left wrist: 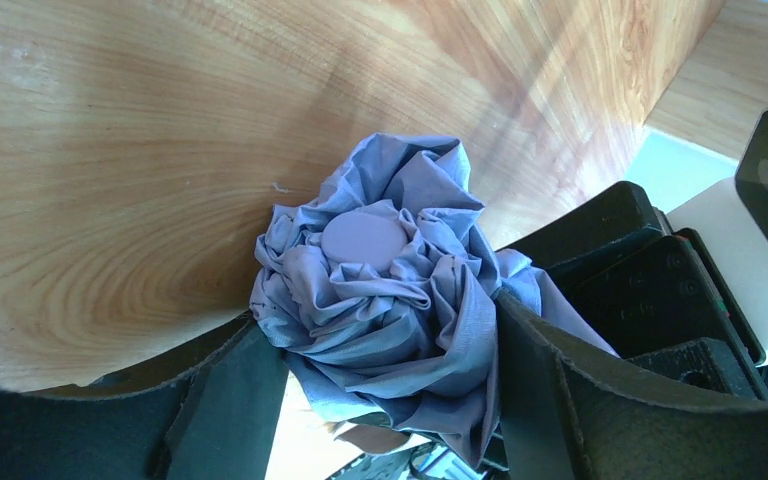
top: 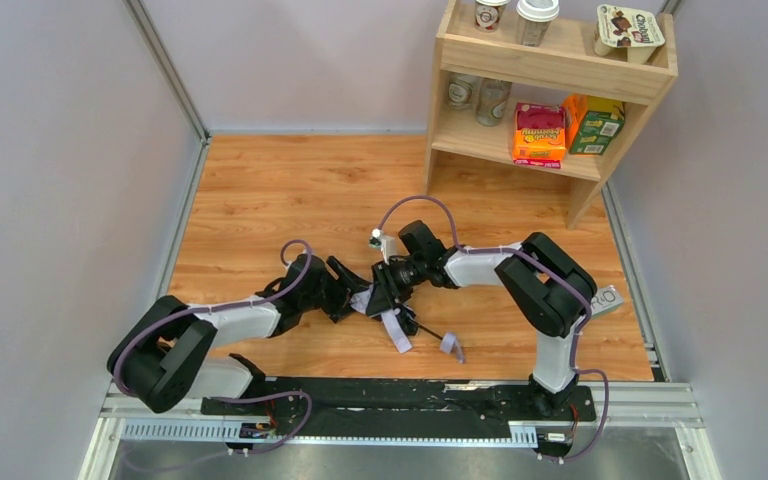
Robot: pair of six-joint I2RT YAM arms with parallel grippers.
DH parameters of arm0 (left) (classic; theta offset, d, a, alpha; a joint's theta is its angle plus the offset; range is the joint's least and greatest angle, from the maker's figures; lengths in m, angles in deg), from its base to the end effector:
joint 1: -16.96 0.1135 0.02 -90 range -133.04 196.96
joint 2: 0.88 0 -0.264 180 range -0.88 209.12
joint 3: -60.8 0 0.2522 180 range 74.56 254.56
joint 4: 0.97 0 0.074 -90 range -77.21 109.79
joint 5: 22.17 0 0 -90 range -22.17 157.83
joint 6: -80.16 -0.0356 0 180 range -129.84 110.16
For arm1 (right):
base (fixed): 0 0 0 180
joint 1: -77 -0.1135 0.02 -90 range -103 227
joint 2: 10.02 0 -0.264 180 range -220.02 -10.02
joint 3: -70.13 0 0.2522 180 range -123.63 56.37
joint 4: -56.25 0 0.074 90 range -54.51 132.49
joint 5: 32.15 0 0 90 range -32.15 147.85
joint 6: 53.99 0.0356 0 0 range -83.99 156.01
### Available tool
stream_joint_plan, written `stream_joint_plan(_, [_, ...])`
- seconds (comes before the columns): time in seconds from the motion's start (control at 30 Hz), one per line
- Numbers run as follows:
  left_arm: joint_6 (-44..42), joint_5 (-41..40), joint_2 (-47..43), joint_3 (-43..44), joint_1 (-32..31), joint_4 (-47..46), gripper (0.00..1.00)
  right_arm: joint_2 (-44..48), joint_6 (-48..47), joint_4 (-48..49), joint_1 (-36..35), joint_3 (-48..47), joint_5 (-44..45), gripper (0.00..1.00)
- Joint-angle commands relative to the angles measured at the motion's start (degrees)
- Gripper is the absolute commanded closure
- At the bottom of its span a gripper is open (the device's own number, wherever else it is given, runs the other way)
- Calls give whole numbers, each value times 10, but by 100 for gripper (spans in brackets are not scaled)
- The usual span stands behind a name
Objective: Put away the umbrella
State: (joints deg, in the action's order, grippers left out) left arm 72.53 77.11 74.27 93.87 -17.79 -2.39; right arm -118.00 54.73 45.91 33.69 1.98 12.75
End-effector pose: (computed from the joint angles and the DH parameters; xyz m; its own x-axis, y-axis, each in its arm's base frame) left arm 0.1794 -0.1314 0.1286 -0.7283 -0.6853 0.0034 -0.4426 0.4665 -0.7658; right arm 0.2437 0.2644 0.1269 -0.7906 -0.4339 -0.4320 -0.5919 0.3608 0.7208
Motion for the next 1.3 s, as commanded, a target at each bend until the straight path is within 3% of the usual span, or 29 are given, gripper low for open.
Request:
stream_joint_plan(0.0, [24, 32, 30, -14, -16, -1, 26, -1, 33, 84, -20, -43, -54, 100])
stream_joint_plan(0.1, [47, 50, 50, -13, -18, -15, 27, 10, 40, 103, -20, -43, -58, 100])
stream_joint_plan(0.17, [46, 59, 69, -4, -18, -27, 37, 14, 31, 91, -21, -51, -69, 100])
stream_joint_plan(0.2, [44, 59, 82, -3, -18, -38, 49, 16, 22, 81, -22, -55, -80, 100])
stream_joint_plan(0.3, [48, 61, 97, -10, -17, -72, 71, 25, -7, 35, -23, -65, -91, 100])
stream_joint_plan(0.4, [46, 52, 94, -10, -17, -78, 85, 44, -31, -2, -22, -58, -70, 100])
stream_joint_plan(0.43, [46, 49, 91, -9, -18, -76, 93, 49, -34, -13, -22, -56, -58, 93])
stream_joint_plan(0.5, [46, 43, 83, -10, -18, -66, 99, 60, -35, -32, -22, -51, -1, 74])
stream_joint_plan(0.67, [58, 29, 61, -15, -18, -33, 100, 105, -49, -108, -68, -26, 233, 37])
stream_joint_plan(0.87, [79, 32, 52, -17, -18, -4, 100, 97, -97, -185, -168, -52, 508, 26])
stream_joint_plan(0.97, [86, 35, 48, -16, -18, 9, 100, 66, -106, -207, -208, -76, 621, 27])
stream_joint_plan(1.03, [89, 36, 43, -13, -18, 16, 100, 50, -105, -208, -227, -84, 664, 35])
stream_joint_plan(1.13, [84, 37, 32, -10, -18, 24, 100, 49, -98, -187, -232, -78, 687, 55])
stream_joint_plan(1.23, [63, 23, 3, -14, -18, 45, 99, 55, -107, -170, -230, -68, 681, 86])
stream_joint_plan(1.27, [60, 14, -5, -14, -18, 52, 94, 58, -112, -165, -227, -64, 673, 96])
